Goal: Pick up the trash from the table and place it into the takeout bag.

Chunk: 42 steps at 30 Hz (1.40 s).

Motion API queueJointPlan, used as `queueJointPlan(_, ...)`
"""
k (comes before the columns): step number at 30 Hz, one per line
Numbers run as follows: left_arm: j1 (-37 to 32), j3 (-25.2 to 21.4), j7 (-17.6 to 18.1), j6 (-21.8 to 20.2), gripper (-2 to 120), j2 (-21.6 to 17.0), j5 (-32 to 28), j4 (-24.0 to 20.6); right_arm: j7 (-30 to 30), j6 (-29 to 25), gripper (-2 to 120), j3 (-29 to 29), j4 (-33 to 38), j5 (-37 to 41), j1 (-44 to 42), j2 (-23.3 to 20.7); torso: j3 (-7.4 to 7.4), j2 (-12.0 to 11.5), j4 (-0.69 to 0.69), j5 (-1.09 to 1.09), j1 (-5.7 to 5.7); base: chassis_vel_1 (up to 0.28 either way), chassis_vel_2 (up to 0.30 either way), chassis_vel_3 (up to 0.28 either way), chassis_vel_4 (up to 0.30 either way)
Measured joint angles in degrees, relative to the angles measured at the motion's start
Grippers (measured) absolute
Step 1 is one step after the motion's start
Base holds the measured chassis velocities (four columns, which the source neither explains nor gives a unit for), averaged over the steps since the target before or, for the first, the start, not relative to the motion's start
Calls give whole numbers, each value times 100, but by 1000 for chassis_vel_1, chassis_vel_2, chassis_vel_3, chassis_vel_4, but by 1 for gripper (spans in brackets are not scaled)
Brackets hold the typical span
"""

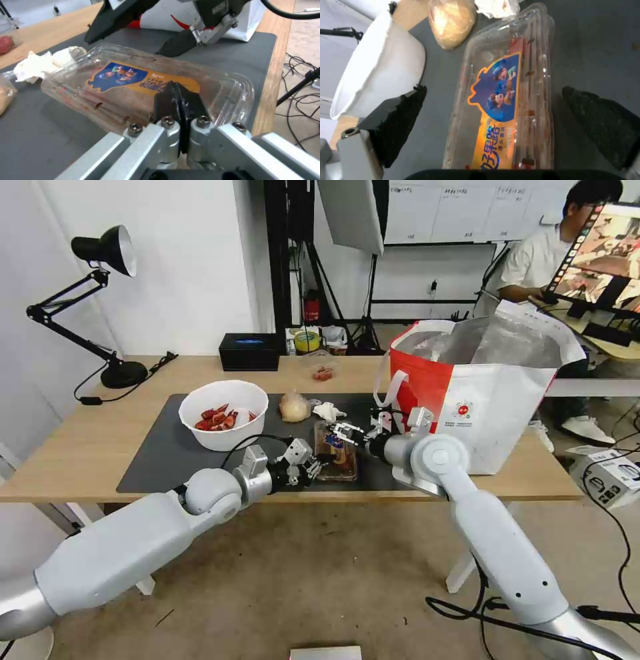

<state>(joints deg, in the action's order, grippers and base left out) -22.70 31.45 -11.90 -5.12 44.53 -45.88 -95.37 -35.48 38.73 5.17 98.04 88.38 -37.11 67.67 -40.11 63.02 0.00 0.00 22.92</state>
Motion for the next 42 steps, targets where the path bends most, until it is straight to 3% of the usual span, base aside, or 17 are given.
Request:
queueJointPlan(26,32,20,-18,107,0,17,-2,40,-36,268,98,-274,-392,50,315,162,0,0,0,0,-1,0,0,0,0)
queueJointPlan(31,0,25,-18,110,0,15,-2,10,-57,268,85,-283,-469,110,329,148,0,0,1,1,-1,0,0,0,0)
queueJointPlan(32,-15,24,-15,111,0,15,-2,-13,-72,269,76,-282,-484,117,324,133,0,0,0,0,-1,0,0,0,0)
queueJointPlan(35,-21,25,-8,111,0,14,-2,-29,-74,268,66,-268,-497,118,314,112,0,0,1,0,-1,0,0,0,0)
queueJointPlan(39,-10,25,-6,112,0,14,-2,-29,-71,268,57,-246,-512,118,309,93,0,0,1,0,-1,0,0,0,0)
queueJointPlan(42,34,24,-2,112,0,15,-12,-42,-62,264,42,-230,-531,121,287,61,0,0,0,0,-1,0,0,0,0)
